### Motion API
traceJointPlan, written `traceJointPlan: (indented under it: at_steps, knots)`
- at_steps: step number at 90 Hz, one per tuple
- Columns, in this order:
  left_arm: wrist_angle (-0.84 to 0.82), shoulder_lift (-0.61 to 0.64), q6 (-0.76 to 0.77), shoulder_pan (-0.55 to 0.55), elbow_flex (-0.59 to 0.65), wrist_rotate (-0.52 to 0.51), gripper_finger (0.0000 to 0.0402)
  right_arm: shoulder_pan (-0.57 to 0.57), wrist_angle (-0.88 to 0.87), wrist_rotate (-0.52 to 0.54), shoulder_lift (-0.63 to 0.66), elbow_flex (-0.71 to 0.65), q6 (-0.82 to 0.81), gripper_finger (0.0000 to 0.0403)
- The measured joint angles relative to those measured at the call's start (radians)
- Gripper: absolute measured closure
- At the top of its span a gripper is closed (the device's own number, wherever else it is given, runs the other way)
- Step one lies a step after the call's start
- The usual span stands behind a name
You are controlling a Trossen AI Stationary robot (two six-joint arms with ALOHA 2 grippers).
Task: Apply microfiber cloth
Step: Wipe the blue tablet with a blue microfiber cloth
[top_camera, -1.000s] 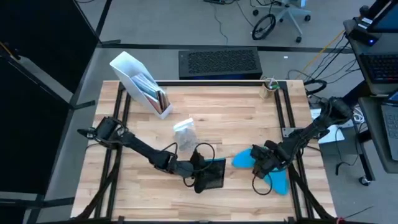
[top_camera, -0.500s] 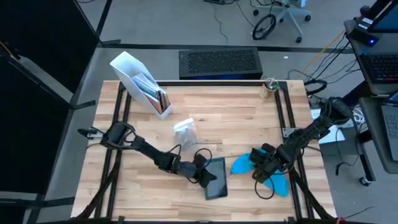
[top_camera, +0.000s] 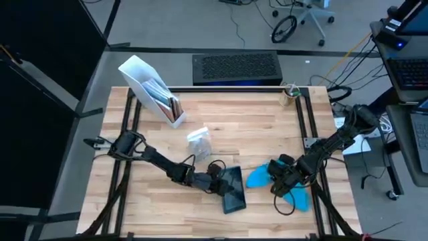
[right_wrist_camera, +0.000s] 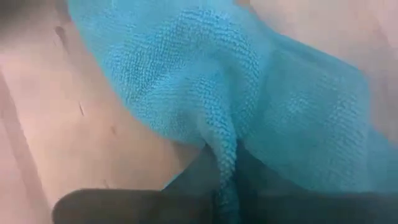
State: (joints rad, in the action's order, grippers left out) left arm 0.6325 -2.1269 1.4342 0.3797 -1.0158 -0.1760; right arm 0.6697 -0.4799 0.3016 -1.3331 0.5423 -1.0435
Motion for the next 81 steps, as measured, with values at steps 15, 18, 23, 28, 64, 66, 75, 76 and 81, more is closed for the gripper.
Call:
traceJointPlan:
  at_steps: [15, 18, 23, 28, 64, 66, 75, 76, 81]
  knots:
    - [-0.06, 0.003, 0.005, 0.0, -0.002, 0.025, 0.0362, 0.0, 0.016, 0.012, 0.0, 0.0, 0.016, 0.0403]
    - [-0.063, 0.003, 0.004, -0.002, -0.002, 0.03, 0.0362, 0.0, 0.019, 0.012, 0.0, 0.0, 0.016, 0.0403]
    - [-0.063, 0.004, -0.001, -0.006, -0.002, 0.038, 0.0361, 0.0, 0.022, 0.012, 0.0, 0.0, 0.016, 0.0403]
    - [-0.06, 0.004, -0.018, -0.009, -0.002, 0.044, 0.0359, 0.0, 0.022, 0.013, 0.0, 0.0, 0.016, 0.0403]
    - [-0.063, 0.003, -0.086, -0.011, -0.009, 0.044, 0.0249, 0.0, 0.039, 0.018, 0.0, 0.001, 0.032, 0.0403]
    - [-0.061, 0.003, -0.093, -0.011, -0.009, 0.045, 0.0245, 0.0, 0.042, 0.018, 0.0, 0.001, 0.034, 0.0403]
    - [-0.058, 0.003, -0.144, -0.012, -0.009, 0.069, 0.023, 0.0, 0.045, 0.018, -0.002, 0.001, 0.036, 0.0403]
    - [-0.058, 0.003, -0.151, -0.012, -0.009, 0.076, 0.0229, 0.0, 0.045, 0.018, -0.002, 0.001, 0.037, 0.0403]
    - [-0.06, 0.008, -0.186, -0.013, -0.009, 0.114, 0.0227, 0.0, 0.044, 0.017, -0.002, 0.001, 0.039, 0.0403]
